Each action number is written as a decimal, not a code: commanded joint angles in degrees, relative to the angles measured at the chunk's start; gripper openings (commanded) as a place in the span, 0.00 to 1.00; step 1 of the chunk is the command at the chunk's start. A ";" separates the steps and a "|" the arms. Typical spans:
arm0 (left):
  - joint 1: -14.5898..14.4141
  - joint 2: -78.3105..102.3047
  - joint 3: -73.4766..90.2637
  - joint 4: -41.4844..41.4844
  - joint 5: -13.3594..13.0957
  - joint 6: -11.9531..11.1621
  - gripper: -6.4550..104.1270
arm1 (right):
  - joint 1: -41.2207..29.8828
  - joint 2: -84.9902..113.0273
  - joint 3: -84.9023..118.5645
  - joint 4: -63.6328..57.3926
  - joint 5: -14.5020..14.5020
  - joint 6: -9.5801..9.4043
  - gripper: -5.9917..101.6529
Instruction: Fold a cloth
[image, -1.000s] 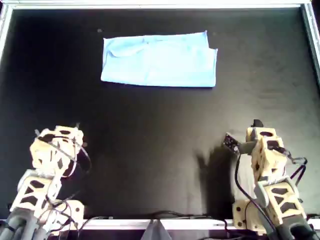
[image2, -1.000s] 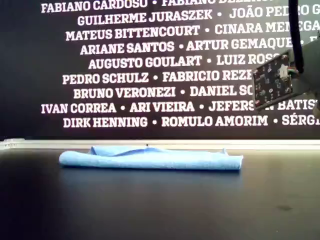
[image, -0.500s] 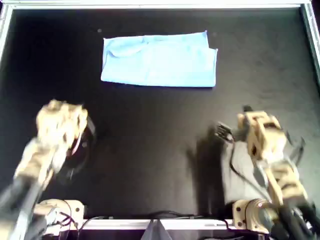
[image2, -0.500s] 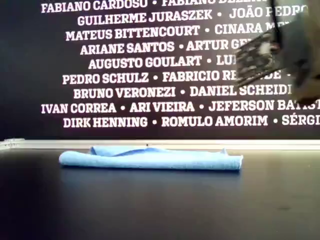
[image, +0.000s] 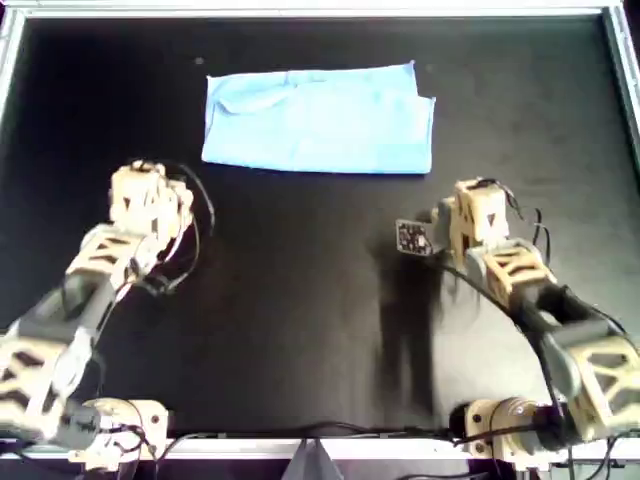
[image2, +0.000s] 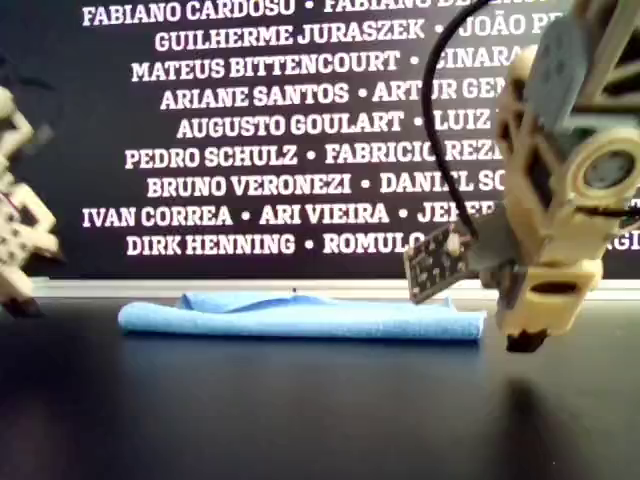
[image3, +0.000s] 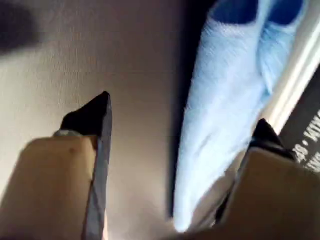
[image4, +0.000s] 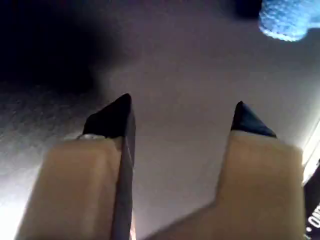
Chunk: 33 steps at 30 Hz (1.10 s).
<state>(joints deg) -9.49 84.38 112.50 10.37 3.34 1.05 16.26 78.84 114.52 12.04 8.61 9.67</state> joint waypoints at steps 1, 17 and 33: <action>0.09 -4.92 -9.49 -1.14 0.44 0.18 0.94 | -0.09 -0.26 -6.59 -1.41 -0.35 0.35 0.80; 0.00 -25.66 -32.52 -1.05 0.53 0.26 0.94 | 0.00 -12.22 -23.29 -1.14 -0.44 0.35 0.80; -3.43 -38.23 -47.11 -1.05 -0.09 -0.44 0.94 | 1.67 -23.47 -42.36 12.04 -0.44 0.00 0.74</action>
<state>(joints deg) -11.51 46.05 67.85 9.76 3.25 0.88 17.75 54.84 80.07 21.09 8.53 9.67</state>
